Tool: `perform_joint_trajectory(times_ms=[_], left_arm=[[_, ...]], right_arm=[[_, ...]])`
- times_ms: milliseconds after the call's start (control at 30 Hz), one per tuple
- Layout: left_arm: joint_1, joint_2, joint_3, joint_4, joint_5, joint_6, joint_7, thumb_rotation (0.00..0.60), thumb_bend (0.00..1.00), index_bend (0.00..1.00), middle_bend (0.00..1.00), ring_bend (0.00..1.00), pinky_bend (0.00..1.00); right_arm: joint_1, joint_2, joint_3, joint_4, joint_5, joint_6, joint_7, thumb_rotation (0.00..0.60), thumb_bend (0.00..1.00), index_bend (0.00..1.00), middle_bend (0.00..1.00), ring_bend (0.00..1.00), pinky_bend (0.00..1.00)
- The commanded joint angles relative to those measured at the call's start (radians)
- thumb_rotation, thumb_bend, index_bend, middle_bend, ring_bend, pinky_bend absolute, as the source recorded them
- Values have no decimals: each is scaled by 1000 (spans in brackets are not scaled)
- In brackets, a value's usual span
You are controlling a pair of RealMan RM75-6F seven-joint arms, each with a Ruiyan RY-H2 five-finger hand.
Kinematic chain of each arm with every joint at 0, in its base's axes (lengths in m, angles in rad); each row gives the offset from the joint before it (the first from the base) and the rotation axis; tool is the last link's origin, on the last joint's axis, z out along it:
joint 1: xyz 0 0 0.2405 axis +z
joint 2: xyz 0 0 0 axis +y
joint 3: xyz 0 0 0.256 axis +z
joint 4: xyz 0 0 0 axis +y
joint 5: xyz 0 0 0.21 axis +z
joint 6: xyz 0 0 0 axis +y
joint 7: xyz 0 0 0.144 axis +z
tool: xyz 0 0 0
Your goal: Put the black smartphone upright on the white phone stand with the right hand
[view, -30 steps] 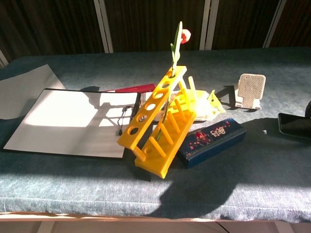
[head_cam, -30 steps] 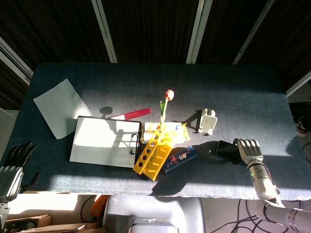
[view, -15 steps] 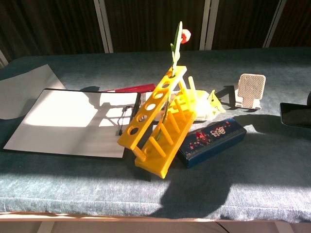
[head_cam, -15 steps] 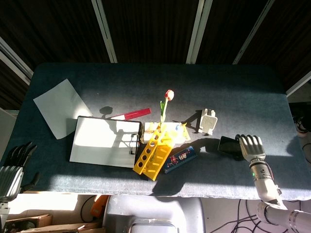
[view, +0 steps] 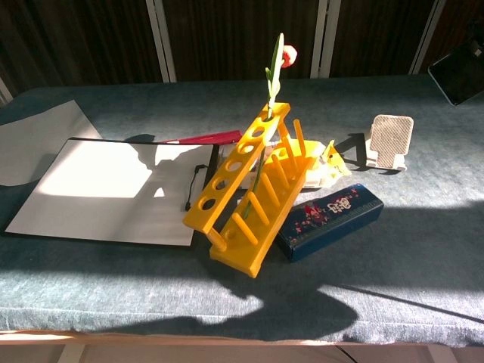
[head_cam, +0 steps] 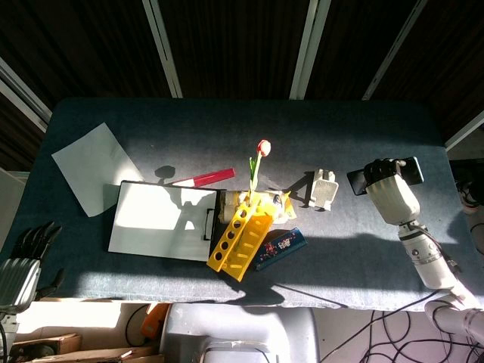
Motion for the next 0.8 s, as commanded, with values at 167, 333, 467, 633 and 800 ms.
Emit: perform_joint_trajectory(times_ms=[167,333,467,633,800], left_arm=[[0,-1,-4,0,-13,-5,3,600,367,0,0,0,0],[-2,-2,-9,3,-25,-11,3,600,367,0,0,0,0],[-8,-4,-10,1,-32,-23,11,600,368,0,0,0,0],[-11,-8,-11,-1,-39,-30,22,600,367,0,0,0,0],[-13,-10,-14,-2,-44,-33,27,600,367,0,0,0,0]], right_arm=[[155,68,-76,72,-209,-184,-45,600,472,962,671,544,552],[212,76,-98,108,-295,-239,32,600,472,959,671,539,546],[235,58,-105,145,-339,-260,64,600,472,957,671,539,540],[256,21,-116,207,-381,-293,107,600,473,939,671,539,530],[262,-17,-117,267,-403,-299,142,600,472,931,671,539,524]])
